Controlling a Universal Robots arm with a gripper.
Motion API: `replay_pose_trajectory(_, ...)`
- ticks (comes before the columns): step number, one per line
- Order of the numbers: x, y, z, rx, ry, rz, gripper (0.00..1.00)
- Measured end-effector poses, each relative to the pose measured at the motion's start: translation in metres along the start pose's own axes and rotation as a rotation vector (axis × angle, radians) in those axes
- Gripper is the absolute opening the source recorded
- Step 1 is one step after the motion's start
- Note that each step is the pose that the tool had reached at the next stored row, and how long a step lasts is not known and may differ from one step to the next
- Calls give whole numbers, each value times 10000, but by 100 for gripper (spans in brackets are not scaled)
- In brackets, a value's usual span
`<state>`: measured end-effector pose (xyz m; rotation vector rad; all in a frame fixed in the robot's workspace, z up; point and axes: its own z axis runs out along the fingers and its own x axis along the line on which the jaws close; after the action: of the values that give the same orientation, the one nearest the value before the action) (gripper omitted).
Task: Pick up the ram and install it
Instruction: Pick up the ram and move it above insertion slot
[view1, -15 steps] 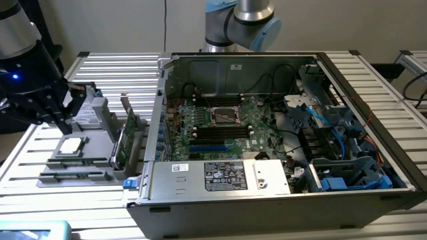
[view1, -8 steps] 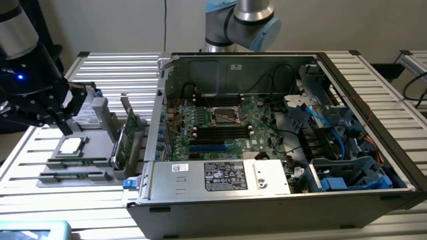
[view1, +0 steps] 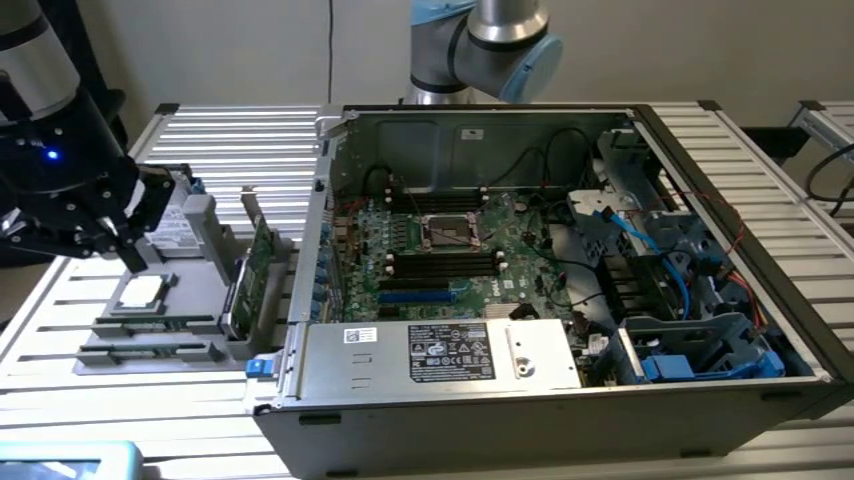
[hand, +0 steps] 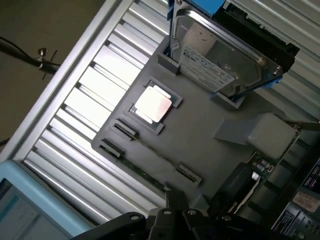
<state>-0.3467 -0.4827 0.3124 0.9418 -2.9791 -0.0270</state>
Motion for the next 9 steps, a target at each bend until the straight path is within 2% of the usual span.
replay_pose_trajectory(9,0,0,26,18,36,-1635,11)
